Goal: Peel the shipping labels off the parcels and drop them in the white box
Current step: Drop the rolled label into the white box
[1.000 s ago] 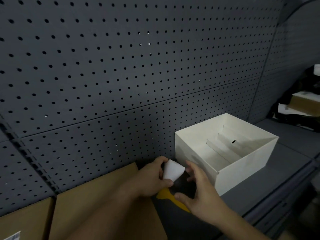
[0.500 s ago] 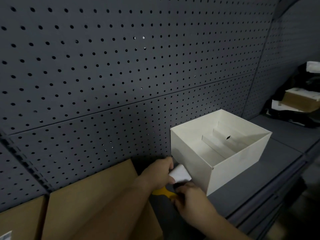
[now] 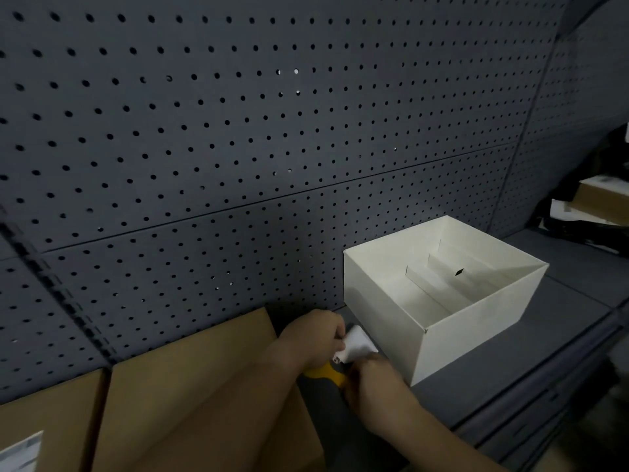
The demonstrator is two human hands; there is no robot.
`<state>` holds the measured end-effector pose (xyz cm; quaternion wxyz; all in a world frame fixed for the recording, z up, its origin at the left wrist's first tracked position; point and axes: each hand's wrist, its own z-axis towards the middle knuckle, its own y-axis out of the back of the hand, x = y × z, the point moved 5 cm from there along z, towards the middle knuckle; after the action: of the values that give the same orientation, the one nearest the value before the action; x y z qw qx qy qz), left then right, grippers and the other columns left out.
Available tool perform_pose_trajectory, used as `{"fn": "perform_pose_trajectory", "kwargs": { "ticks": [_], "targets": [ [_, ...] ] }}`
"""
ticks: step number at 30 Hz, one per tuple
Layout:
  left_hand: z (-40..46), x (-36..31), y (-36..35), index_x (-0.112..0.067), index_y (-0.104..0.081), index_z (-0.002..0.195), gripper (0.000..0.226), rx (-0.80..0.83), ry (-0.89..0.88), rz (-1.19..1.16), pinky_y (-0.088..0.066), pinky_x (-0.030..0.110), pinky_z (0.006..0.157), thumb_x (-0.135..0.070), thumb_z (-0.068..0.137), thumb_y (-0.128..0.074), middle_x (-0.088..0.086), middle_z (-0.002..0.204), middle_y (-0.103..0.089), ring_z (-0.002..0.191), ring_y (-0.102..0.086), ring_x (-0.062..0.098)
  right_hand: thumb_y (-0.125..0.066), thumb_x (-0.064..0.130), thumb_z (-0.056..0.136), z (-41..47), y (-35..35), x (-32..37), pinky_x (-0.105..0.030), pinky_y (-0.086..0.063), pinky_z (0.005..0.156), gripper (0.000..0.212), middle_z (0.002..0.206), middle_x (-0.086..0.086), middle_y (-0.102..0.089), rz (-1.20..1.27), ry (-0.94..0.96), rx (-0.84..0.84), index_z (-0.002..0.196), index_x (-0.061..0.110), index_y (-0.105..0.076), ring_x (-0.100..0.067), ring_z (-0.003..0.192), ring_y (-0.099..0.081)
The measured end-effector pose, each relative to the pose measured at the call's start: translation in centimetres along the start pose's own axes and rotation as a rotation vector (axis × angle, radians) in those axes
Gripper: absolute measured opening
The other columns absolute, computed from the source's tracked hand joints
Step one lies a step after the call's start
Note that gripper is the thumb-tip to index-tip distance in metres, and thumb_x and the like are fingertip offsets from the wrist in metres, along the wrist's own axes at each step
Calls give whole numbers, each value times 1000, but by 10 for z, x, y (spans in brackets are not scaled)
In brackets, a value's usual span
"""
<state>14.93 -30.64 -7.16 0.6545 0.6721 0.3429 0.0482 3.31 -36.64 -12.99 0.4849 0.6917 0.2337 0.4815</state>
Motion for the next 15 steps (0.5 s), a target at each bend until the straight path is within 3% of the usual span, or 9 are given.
{"fn": "perform_pose_trajectory", "kwargs": {
  "ticks": [3,11,15],
  "targets": [
    [-2,3,4,-12,-66,104,16,-7,23,25,-54,39,81,-24,93,-62,7,102,-69,92,-64,24,-61,31,91,6,-2,-2,-40,-51,98,34,123,-10,-62,0,-69,98,122,17,-63,-27,112,-61],
    [-6,10,7,-20,-62,118,24,-24,76,43,-54,38,91,-29,95,-61,2,119,-65,104,-61,19,-66,45,84,9,-3,-5,-39,-45,108,61,137,-6,-49,-49,-97,219,139,24,-50,-25,125,-52],
    [-10,14,9,-23,-60,123,27,-58,82,69,-48,40,99,-32,97,-58,1,123,-64,110,-59,19,-67,42,83,4,2,-1,-41,-48,103,50,128,-5,-54,-4,-61,209,126,22,-55,-26,118,-55]
  ]
}}
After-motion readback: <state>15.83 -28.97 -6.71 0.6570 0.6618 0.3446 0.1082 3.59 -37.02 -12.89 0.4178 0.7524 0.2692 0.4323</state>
